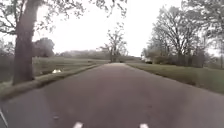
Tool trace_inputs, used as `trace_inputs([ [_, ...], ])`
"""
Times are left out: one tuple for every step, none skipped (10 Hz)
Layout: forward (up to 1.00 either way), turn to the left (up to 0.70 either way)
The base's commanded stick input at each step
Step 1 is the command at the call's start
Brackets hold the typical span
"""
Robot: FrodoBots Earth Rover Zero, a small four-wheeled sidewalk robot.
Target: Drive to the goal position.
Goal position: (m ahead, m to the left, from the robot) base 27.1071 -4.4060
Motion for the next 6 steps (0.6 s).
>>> trace_inputs([
  [1.0, 0.0],
  [1.0, 0.0],
  [1.0, -0.08],
  [1.0, -0.23],
  [1.0, -0.38],
  [1.0, -0.4],
])
